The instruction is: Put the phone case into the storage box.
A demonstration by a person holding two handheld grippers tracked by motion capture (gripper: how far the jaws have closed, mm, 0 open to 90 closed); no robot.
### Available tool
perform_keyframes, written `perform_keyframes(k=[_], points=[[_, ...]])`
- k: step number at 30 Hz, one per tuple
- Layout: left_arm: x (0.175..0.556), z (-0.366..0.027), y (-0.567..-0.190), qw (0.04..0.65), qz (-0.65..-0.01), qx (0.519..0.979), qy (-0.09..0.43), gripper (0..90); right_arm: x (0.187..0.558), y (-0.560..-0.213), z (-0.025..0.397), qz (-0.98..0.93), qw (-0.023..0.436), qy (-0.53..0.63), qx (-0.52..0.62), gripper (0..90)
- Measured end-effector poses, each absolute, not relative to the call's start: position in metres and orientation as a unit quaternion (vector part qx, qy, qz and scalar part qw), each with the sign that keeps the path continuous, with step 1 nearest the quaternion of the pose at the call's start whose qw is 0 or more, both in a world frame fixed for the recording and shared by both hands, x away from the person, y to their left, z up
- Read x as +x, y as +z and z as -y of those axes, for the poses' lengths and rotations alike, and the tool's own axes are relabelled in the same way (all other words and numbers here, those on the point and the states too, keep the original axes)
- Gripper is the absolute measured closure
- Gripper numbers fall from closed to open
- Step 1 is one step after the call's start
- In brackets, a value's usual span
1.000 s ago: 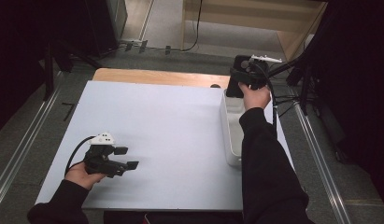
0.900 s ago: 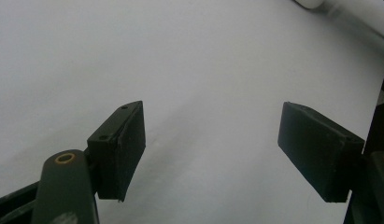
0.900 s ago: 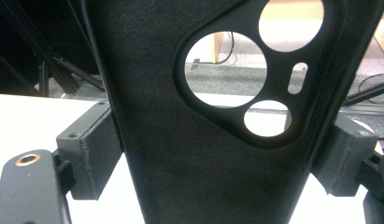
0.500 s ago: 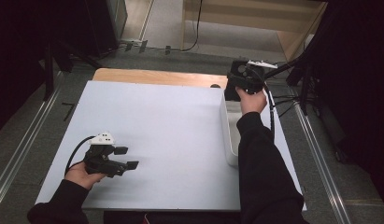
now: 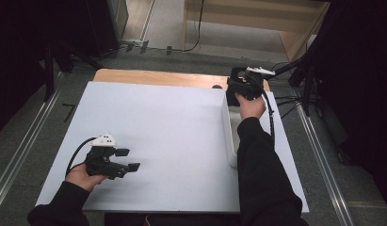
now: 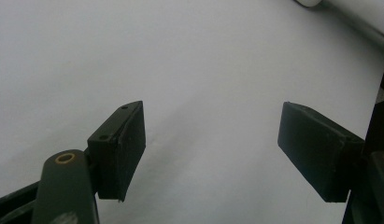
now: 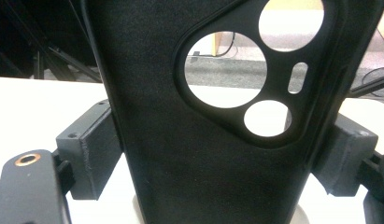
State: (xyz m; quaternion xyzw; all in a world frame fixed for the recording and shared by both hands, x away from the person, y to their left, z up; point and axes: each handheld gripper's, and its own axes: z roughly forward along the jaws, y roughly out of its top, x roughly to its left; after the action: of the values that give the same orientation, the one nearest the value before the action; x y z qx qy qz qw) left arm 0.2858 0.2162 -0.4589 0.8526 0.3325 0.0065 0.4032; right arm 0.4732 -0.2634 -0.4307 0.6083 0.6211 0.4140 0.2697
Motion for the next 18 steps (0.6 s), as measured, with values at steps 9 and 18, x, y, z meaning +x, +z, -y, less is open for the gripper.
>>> perform_keyframes(k=[9,18], points=[[0.286,-0.216,-0.459,0.404,-0.332,0.852,0.007,23.1,0.473,-0.437,0.26,-0.628,0.272,0.4,0.61,12.9],[0.286,-0.216,-0.459,0.403,-0.332,0.853,0.006,23.1,0.473,-0.445,0.258,-0.634,0.263,0.386,0.616,12.6]])
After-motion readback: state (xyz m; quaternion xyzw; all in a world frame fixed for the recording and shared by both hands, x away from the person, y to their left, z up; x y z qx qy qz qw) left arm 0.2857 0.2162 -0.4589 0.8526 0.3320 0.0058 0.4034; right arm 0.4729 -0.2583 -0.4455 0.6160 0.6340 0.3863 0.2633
